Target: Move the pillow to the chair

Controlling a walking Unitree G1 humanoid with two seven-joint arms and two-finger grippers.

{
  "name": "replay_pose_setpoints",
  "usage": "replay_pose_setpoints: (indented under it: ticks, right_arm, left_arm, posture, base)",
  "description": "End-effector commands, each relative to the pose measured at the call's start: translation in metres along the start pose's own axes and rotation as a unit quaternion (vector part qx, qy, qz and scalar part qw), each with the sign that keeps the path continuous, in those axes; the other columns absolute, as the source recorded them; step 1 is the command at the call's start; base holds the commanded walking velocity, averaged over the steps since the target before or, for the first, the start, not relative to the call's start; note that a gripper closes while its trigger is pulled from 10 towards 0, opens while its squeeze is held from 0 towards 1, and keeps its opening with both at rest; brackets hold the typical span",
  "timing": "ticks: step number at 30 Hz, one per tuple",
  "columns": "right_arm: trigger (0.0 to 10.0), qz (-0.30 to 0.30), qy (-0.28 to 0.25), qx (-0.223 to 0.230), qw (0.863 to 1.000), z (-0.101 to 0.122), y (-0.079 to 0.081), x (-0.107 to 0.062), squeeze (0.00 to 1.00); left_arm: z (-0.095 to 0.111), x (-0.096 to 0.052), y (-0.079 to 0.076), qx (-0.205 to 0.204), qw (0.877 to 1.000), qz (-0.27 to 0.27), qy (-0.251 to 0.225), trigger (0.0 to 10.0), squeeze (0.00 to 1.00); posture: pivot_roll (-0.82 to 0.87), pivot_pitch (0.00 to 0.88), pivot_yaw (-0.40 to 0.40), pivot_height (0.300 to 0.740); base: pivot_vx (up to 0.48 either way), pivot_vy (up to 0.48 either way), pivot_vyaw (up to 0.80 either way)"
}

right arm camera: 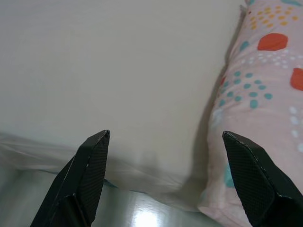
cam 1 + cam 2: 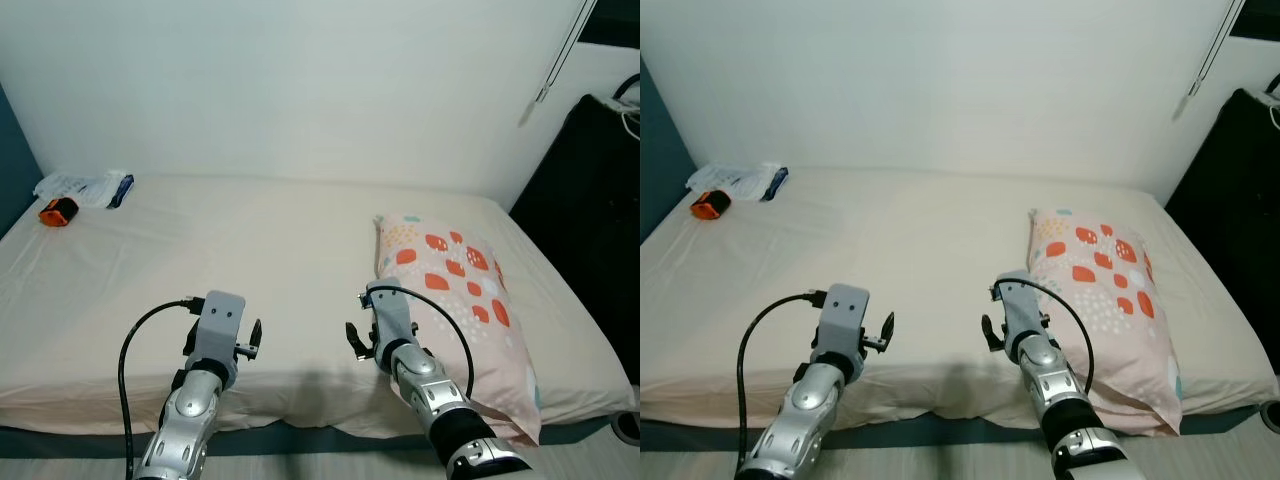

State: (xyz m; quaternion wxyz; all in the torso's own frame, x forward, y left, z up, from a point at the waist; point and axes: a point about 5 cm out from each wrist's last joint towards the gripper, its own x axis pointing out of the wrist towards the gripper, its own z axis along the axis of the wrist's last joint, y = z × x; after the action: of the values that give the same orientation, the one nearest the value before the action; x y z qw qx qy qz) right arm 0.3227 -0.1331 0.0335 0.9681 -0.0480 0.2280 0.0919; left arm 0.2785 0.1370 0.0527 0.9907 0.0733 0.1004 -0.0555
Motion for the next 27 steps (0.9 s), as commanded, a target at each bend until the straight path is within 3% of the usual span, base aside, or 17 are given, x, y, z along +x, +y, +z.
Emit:
replay_pose_setpoints:
  ticks: [1, 8, 27]
  right_arm:
    - [10.0, -0.002, -0.010, 0.012, 1.000, 0.0043, -0.0017, 0.0000, 0.00]
    - [10.0, -0.007, -0.018, -0.012, 1.000, 0.0054, -0.0008, 0.0003, 0.00]
    - [10.0, -0.008, -0.017, -0.014, 1.000, 0.0025, -0.0005, -0.0006, 0.00]
  left_arm:
    - [-0.0021, 0.0006, -0.0034, 0.001, 1.000, -0.007, 0.008, 10.0, 0.00]
    - [-0.0016, 0.0002, -0.0031, -0.002, 1.000, -0.006, 0.006, 10.0, 0.00]
    - [0.0003, 0.0000, -0.0023, -0.014, 1.000, -0.014, -0.002, 10.0, 0.00]
  posture:
    - [0.05, 0.000, -0.082, 0.687]
    - [0.05, 0.000, -0.083, 0.702]
    - [0.04, 0.000, -0.081, 0.702]
  base:
    - [0.000, 0.000, 0.00]
    - [0.000, 0.000, 0.00]
    - [0.000, 0.000, 0.00]
